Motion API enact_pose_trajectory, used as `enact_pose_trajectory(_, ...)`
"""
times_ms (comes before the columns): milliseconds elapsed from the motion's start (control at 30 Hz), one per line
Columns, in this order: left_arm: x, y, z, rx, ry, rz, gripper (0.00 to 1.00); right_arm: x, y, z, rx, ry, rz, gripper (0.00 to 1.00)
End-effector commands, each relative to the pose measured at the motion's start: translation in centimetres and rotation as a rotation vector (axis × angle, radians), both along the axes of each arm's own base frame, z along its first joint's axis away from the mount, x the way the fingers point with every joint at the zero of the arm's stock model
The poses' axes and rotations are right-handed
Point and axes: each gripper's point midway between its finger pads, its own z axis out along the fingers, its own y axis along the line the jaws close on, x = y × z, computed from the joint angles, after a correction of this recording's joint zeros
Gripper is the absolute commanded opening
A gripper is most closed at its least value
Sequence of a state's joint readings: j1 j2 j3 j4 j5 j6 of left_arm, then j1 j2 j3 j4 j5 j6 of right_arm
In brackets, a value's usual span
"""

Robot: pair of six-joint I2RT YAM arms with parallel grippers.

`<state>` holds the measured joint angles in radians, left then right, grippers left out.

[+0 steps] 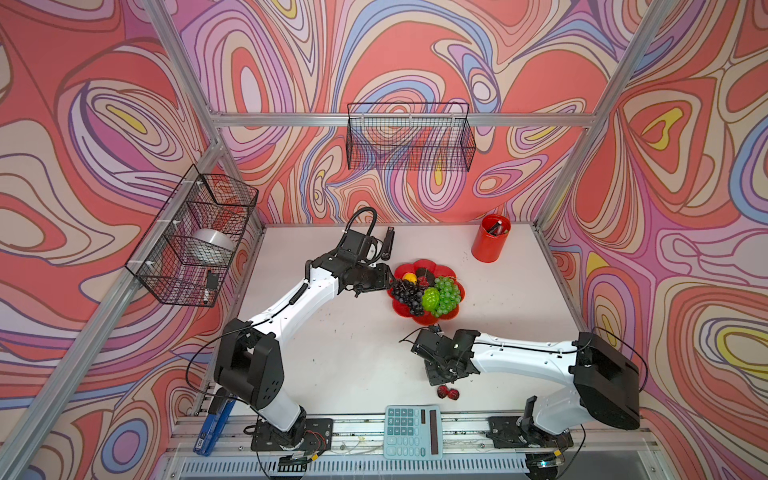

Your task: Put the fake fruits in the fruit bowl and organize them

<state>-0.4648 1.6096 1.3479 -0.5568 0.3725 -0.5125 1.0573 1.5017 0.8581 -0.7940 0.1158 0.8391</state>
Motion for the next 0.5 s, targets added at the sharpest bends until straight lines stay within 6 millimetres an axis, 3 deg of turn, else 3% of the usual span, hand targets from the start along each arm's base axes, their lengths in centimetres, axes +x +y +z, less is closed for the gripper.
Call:
enact_pose_trajectory(0, -0.4, 0.7, 0.4, 0.005, 0.0, 0.012, 0.5, 0.4, 0.2, 1.0, 0.012, -0.031, 0.011, 0.0)
enact_pose_trajectory(167, -0.5, 0.9, 0.2, 0.011, 0.004, 0.015, 0.5, 1.6, 0.1, 3.7, 0.009, -0.089, 0.031, 0.0)
enact_pose_trajectory(267, -0.6, 1.3, 0.3, 0.022, 0.002, 0.021, 0.5, 3.9, -0.2, 7.1, 0.036, -0.148, 0.031, 0.0)
enact_pose_trajectory(467, -1.2, 2.1, 0.0, 0.045, 0.013, 0.03, 0.5, 12.6, -1.3, 16.0, 0.212, -0.334, -0.017, 0.0)
